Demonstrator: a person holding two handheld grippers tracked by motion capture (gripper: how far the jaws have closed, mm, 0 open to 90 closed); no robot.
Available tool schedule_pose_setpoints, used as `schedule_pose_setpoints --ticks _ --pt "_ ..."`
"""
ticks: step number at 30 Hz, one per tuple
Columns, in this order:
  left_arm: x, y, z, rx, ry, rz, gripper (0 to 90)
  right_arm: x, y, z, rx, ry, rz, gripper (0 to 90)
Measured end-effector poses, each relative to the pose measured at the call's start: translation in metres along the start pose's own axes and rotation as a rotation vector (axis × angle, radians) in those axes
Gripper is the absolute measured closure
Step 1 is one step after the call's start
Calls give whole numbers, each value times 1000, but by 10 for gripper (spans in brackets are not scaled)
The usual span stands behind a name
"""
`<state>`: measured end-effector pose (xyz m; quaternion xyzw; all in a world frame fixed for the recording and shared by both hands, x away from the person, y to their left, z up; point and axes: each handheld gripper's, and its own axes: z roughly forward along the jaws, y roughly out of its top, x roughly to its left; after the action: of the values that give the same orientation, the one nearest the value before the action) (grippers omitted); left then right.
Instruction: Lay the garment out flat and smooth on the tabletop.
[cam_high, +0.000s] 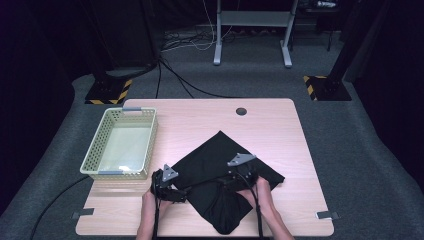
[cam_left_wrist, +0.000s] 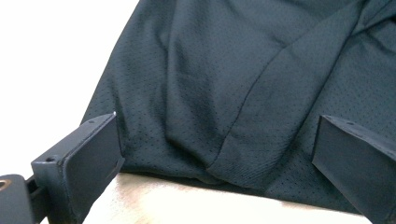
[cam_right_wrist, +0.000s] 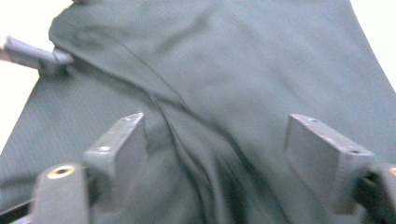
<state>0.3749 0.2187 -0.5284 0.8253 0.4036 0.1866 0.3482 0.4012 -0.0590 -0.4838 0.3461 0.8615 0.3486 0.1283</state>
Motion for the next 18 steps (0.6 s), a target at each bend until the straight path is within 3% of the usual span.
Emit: schedule_pose_setpoints --ticks 5,8,13,18 --pt "1 0 0 2 -13 0 15 16 24 39 33 92 -26 354" --pt "0 0 0 2 -13 -2 16 22 28 53 65 90 -49 482" --pt "1 0 0 3 -18 -5 19 19 24 54 42 96 -35 703" --pt "1 0 0 3 -18 -7 22 17 20 47 10 99 -21 793"
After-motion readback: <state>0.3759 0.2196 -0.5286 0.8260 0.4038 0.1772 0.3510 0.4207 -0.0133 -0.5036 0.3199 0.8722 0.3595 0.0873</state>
